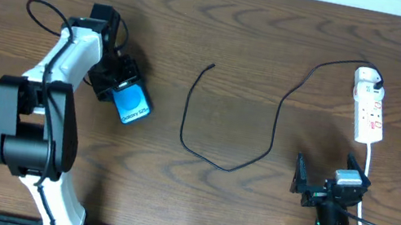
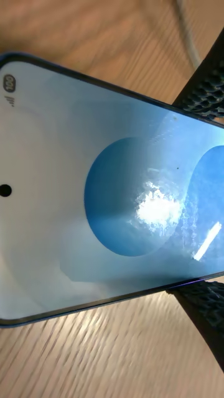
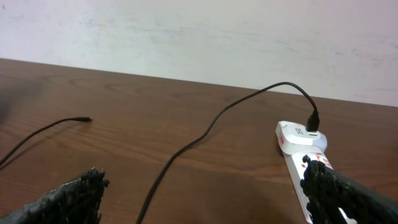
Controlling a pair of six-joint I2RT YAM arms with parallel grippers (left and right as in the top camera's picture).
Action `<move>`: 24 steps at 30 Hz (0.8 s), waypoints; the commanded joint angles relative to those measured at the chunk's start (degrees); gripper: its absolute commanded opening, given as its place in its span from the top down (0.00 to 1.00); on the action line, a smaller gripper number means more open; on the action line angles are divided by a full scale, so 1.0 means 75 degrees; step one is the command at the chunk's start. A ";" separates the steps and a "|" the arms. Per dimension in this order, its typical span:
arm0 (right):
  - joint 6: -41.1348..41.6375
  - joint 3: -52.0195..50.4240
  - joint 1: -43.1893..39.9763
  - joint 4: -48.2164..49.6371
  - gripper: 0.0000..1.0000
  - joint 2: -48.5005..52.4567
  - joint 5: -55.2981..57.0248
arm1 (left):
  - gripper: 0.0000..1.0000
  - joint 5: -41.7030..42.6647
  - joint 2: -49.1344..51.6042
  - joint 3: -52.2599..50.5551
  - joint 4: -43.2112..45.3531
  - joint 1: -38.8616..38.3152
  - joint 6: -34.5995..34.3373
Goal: Plug charger to phone and switch on socket
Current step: 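Lift the phone with the left gripper and tilt it upright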
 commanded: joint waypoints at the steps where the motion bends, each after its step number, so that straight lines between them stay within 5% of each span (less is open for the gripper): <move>1: -0.0076 -0.0029 -0.0055 -0.0012 0.01 -0.0044 0.0029 | 0.35 0.0851 -0.0213 0.0012 -0.0047 0.0023 -0.0446; 24: -0.0076 -0.0029 -0.0055 -0.0012 0.01 -0.0044 0.0029 | 0.35 0.3354 -0.0213 0.0012 0.0423 0.0047 -0.2728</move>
